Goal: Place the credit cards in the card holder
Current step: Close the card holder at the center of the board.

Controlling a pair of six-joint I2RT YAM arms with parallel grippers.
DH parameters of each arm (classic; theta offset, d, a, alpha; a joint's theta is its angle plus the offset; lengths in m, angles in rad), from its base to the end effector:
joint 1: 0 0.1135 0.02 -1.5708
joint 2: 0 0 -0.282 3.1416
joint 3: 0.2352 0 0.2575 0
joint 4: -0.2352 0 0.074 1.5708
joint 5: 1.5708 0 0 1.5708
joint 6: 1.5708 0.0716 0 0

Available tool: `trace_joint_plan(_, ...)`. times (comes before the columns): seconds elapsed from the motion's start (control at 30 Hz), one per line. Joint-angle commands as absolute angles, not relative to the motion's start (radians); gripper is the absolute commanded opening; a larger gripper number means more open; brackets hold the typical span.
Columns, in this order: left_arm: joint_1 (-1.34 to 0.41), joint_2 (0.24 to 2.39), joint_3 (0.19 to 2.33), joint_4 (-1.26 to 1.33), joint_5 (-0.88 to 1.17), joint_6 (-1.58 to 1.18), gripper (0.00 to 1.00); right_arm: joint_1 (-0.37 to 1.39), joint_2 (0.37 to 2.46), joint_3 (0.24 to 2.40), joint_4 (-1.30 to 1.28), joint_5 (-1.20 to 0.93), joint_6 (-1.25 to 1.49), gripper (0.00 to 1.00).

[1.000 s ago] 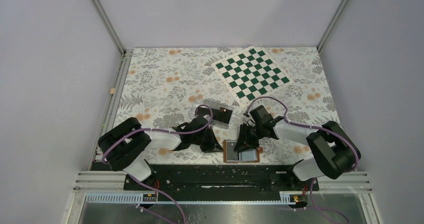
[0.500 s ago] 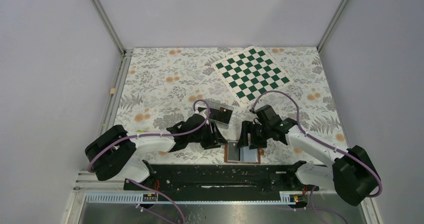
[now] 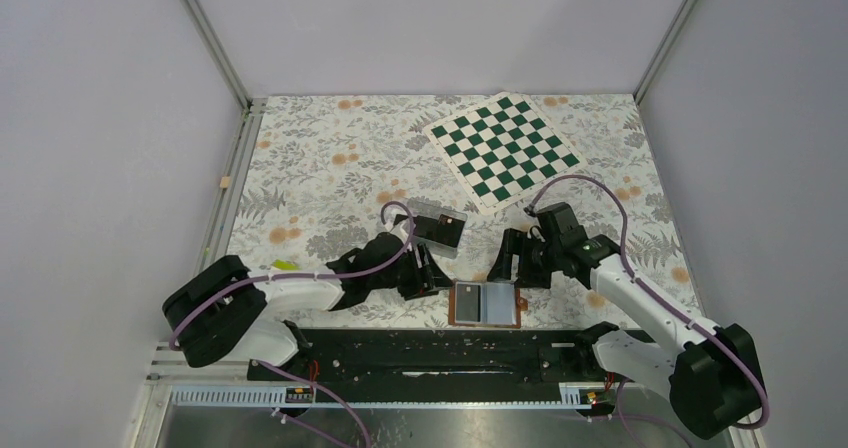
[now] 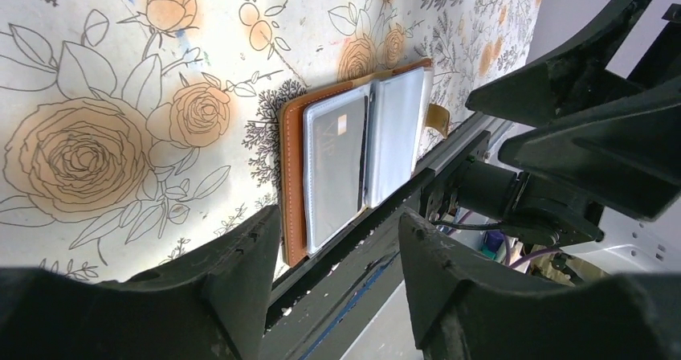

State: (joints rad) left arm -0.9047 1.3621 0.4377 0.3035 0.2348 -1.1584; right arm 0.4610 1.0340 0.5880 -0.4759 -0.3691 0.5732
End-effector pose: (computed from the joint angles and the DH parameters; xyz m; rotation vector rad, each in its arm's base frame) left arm 0.1581 -0.2282 0.1421 -0.1689 2.5453 -1.2777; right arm 0.1790 0.1177 0.1898 -0.0173 2.6288 0.8620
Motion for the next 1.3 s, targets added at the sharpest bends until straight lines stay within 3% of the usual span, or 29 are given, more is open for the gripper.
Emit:
trace_joint_plan(0.0, -0.894, 1.372, 0.419, 0.405, 0.238, -1.166, 0.56, 0.413, 1.039, 0.573, -0.499, -0.396, 0.527, 0.81)
trace_joint_plan(0.4, -0.900, 1.535, 0.528, 0.283, 0.278, -1.158, 0.58, 0.396, 1.125, 0.505, -0.454, -0.436, 0.524, 0.71)
trace_joint_plan(0.77, -0.924, 1.585, 0.561, 0.314, 0.317, -1.168, 0.58, 0.397, 1.191, 0.443, -0.354, -0.476, 0.579, 0.71)
trace_joint_plan(1.27, -0.981, 1.537, 0.660, 0.372, 0.430, -1.161, 0.52, 0.396, 1.246, 0.406, -0.264, -0.530, 0.610, 0.70)
